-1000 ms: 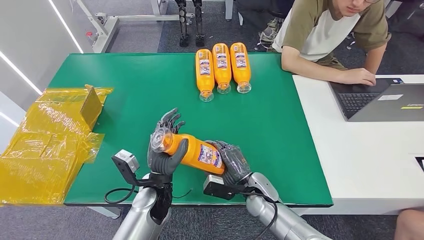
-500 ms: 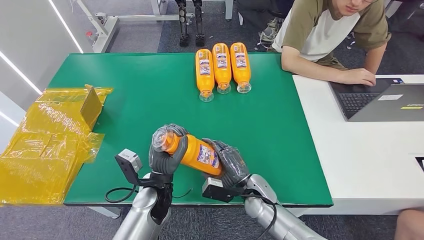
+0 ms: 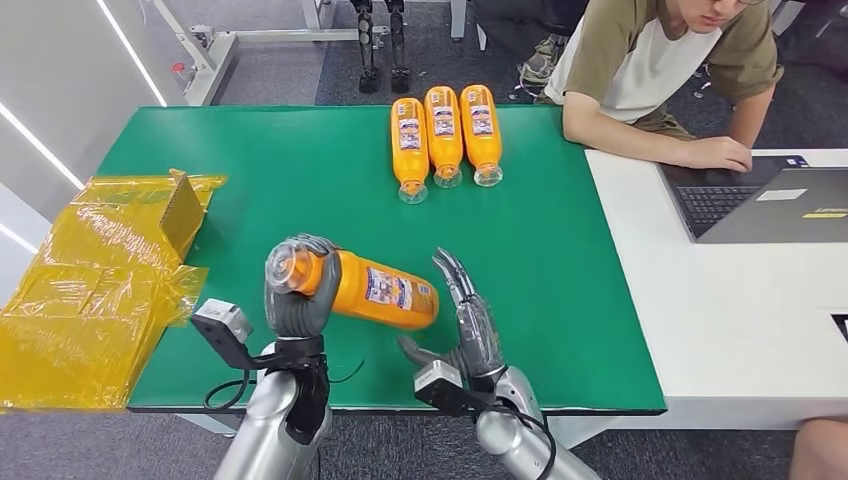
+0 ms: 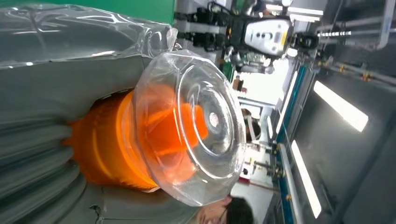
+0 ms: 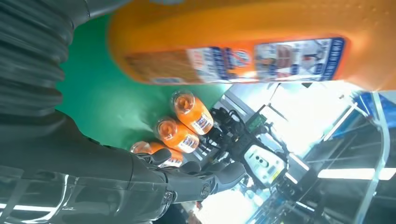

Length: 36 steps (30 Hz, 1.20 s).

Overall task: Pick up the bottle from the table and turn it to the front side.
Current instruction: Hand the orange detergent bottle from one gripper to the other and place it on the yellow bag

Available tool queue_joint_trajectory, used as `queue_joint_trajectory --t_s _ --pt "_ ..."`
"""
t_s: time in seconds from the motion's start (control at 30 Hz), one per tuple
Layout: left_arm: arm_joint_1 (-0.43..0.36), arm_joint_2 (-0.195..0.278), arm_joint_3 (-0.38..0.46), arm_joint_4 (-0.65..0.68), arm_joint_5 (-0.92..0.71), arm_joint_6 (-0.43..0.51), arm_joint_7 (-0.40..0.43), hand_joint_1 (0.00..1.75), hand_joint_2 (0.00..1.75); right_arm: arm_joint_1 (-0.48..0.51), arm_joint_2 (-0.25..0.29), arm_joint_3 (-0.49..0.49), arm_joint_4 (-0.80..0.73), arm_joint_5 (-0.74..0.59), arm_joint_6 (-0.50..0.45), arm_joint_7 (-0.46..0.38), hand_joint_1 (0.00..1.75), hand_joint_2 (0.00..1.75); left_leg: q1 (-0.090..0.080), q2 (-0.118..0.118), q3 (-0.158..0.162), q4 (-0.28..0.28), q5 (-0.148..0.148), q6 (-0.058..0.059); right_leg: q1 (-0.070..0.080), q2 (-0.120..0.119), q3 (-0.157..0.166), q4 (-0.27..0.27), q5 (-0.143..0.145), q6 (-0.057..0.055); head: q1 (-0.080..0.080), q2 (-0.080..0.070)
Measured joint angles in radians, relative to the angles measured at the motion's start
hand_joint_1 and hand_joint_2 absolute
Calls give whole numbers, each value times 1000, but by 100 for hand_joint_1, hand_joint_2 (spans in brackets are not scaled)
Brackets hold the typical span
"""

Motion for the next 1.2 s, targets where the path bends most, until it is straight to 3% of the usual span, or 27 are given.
queue_joint_trajectory --t_s 0.2,0.3,0.4,0.57,0.7,0.93,1.07,1.2 --pt "26 16 11 -107 -9 34 12 175 175 51 2 -8 -86 6 -14 4 0 175 0 0 0 -1 0 0 0 0 0 0 0 0 0 0" --pt "33 30 24 -155 -80 210 -11 175 175 84 7 -19 -134 -21 -32 -25 0 175 0 0 0 -1 0 0 0 0 0 0 0 0 0 0" --pt "36 78 51 -223 -164 391 -3 175 175 143 12 -26 -222 -109 -35 -45 0 175 0 0 0 -1 0 0 0 -1 0 0 -1 -1 0 0" --pt "8 189 87 -256 -332 479 74 175 175 238 26 -28 -368 -232 -38 -51 0 175 1 -1 1 -2 0 -1 0 -2 0 1 -2 -3 0 0" --pt "-73 299 95 -149 -539 499 202 175 175 298 41 -43 -459 -226 -41 -52 0 175 1 -1 1 -2 1 -2 1 -2 0 1 -3 -4 0 0" --pt "-233 453 106 169 -767 588 335 175 175 352 50 -91 -564 -182 -32 -52 0 175 1 4 2 -2 1 -3 1 3 -1 2 0 -7 0 0" --pt "-299 521 111 293 -974 616 434 175 175 362 59 -112 -588 -171 -21 -52 0 175 1 4 2 -2 1 -3 1 3 -2 2 -1 -7 0 0" --pt "-378 558 110 403 -1175 595 558 175 175 364 66 -121 -600 -171 -17 -52 0 175 1 4 1 -2 1 -3 1 3 -2 2 -1 -7 1 0"
